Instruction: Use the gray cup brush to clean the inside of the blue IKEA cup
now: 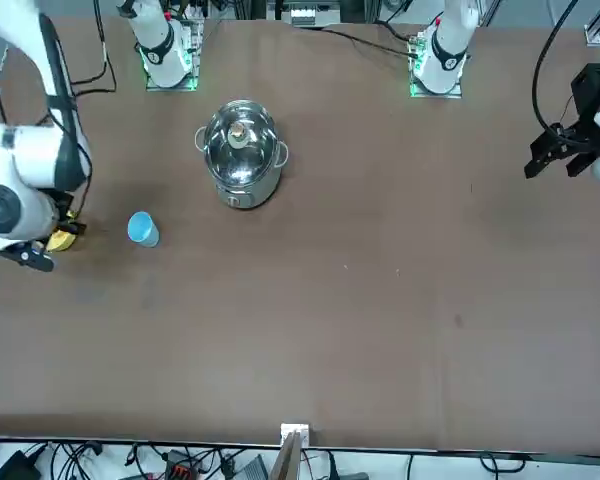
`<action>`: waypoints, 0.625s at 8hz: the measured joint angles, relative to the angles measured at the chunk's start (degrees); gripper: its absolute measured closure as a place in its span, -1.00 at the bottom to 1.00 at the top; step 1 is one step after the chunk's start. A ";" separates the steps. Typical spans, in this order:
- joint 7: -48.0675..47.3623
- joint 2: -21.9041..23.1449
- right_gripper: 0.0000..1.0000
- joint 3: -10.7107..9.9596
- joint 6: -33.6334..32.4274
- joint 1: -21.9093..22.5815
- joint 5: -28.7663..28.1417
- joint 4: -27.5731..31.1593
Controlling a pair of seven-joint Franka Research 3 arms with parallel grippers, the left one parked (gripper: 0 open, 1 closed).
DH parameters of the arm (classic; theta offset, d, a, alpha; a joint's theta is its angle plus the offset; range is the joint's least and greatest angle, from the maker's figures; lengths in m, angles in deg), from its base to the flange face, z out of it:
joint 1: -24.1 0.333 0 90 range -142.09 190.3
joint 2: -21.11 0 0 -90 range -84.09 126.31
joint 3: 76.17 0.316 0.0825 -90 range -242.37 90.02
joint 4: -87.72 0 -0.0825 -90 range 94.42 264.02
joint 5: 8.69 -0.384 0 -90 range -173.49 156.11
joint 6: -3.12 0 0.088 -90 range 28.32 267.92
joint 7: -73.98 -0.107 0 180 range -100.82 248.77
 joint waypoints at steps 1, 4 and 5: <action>-1.58 -1.44 -0.74 0.01 0.64 0.16 2.19 -0.01; -5.21 -4.99 -0.59 0.04 1.22 0.94 8.34 -0.02; -6.20 -5.91 -0.54 0.05 1.22 1.29 9.76 -0.01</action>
